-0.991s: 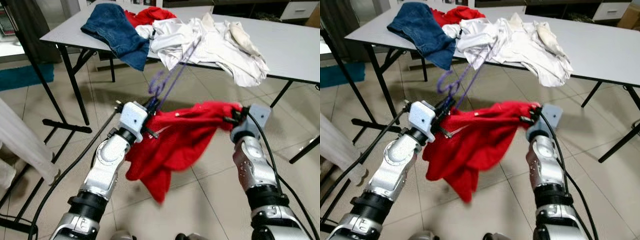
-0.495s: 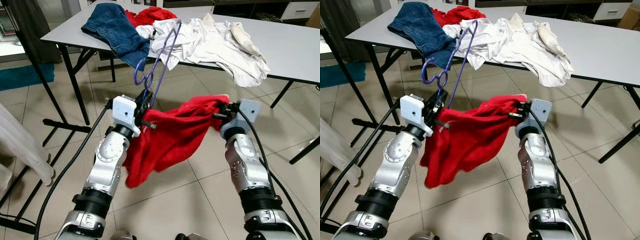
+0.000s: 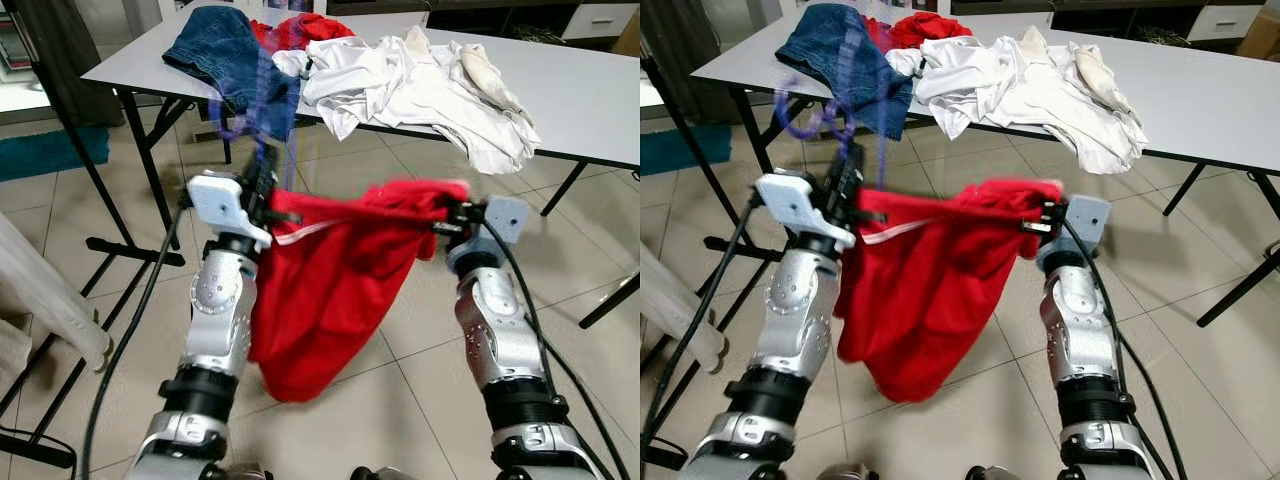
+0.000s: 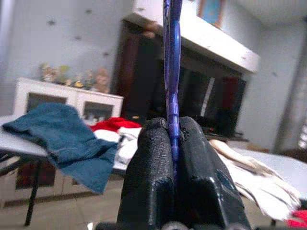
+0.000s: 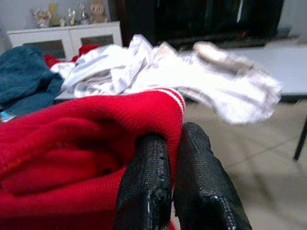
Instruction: Hang hanger
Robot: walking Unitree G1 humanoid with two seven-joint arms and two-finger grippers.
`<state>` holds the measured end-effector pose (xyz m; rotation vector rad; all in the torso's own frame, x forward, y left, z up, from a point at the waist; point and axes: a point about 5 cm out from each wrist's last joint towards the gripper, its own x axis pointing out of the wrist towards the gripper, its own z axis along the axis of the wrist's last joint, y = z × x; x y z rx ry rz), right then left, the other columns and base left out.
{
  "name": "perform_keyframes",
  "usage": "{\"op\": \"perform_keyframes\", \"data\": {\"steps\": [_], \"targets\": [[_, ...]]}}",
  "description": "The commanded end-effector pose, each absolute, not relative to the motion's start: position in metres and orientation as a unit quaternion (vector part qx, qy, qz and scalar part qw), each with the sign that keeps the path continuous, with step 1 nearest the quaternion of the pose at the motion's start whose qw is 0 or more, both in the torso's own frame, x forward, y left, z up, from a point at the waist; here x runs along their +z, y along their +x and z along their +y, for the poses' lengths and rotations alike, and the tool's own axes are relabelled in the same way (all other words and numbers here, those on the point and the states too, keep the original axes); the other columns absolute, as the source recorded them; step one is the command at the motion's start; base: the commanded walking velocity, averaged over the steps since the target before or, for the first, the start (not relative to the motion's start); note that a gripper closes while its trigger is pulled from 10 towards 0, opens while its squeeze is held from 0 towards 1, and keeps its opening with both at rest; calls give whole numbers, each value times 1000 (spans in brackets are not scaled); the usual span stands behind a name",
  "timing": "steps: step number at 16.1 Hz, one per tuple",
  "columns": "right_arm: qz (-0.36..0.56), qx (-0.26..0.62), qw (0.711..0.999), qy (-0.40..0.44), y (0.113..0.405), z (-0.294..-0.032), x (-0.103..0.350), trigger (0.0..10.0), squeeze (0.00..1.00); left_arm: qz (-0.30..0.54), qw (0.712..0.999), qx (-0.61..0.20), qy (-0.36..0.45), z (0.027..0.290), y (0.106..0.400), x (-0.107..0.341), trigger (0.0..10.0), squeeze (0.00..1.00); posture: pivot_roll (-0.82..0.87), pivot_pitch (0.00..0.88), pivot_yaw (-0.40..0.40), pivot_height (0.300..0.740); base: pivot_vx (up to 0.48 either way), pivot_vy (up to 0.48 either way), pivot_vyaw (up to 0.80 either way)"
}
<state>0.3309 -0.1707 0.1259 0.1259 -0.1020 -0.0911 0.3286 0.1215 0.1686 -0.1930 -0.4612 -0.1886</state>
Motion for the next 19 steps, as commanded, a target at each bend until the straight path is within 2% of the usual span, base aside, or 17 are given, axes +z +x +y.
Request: {"op": "perform_keyframes", "data": {"steps": [1, 3, 5, 7, 8, 10, 11, 13, 15, 16, 19], "targets": [[-77, -72, 994, 37, 329, -185, 134, 0, 0, -239, 964, -49, -107, 136, 333, 174, 10000, 0, 222, 13, -44, 740, 0, 0, 0], [-92, -28, 995, 21, 326, -175, 138, 0, 0, -229, 968, -50, -90, 135, 334, 170, 10000, 0, 222, 13, -43, 740, 0, 0, 0], [-115, 85, 989, 40, 317, -150, 145, 0, 0, -198, 976, -65, -70, 126, 335, 162, 10000, 0, 223, 13, -41, 740, 0, 0, 0], [-118, 113, 986, 40, 314, -145, 146, 0, 0, -188, 975, -90, -77, 119, 335, 158, 10000, 0, 223, 14, -40, 740, 0, 0, 0], [-111, 128, 985, 19, 311, -143, 140, 0, 0, -182, 973, -130, -60, 109, 332, 154, 10000, 0, 223, 14, -36, 740, 0, 0, 0], [-110, 135, 984, -15, 310, -144, 137, 0, 0, -179, 969, -165, -47, 102, 328, 152, 10000, 0, 223, 14, -34, 740, 0, 0, 0], [-109, 130, 982, -86, 310, -149, 133, 0, 0, -177, 967, -182, 11, 99, 327, 149, 10000, 0, 226, 13, -34, 740, 0, 0, 0], [-110, 118, 973, -166, 311, -154, 130, 0, 0, -175, 964, -191, 68, 98, 327, 146, 10000, 0, 230, 12, -33, 740, 0, 0, 0], [-117, 75, 957, -256, 314, -165, 130, 0, 0, -176, 951, -191, 171, 100, 329, 144, 10000, 0, 234, 12, -33, 740, 0, 0, 0], [-129, 62, 951, -275, 315, -166, 134, 0, 0, -179, 948, -184, 190, 101, 329, 145, 10000, 0, 235, 11, -33, 740, 0, 0, 0], [-167, 16, 943, -286, 316, -170, 147, 0, 0, -197, 957, -153, 150, 104, 329, 148, 10000, 0, 236, 9, -33, 740, 0, 0, 0]]}}
